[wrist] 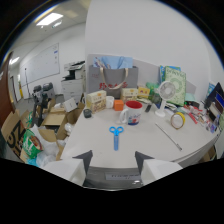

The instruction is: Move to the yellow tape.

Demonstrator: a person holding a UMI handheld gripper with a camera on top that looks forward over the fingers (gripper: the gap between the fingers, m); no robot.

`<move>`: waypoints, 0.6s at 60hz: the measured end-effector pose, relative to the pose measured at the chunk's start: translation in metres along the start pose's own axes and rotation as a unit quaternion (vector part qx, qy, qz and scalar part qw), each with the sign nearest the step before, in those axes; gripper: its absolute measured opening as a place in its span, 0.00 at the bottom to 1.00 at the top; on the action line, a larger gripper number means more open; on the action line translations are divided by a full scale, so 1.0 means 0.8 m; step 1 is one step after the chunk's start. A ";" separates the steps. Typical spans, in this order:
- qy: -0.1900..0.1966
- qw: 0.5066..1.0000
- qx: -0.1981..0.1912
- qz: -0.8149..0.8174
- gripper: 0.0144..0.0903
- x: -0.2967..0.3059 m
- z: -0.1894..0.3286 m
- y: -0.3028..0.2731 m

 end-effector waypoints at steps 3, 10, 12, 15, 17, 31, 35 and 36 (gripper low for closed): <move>0.001 1.000 -0.003 0.002 0.92 0.002 -0.004 0.000; 0.000 1.000 -0.007 0.003 0.92 0.018 -0.009 0.009; 0.001 1.000 -0.009 0.003 0.92 0.023 -0.012 0.012; 0.002 1.000 -0.015 0.002 0.92 0.032 -0.016 0.018; 0.001 1.000 -0.017 0.001 0.92 0.041 -0.018 0.024; 0.033 0.998 -0.048 0.000 0.92 0.141 -0.037 0.055; 0.042 0.998 -0.052 0.003 0.92 0.174 -0.038 0.057; 0.045 0.998 -0.052 0.004 0.92 0.181 -0.038 0.057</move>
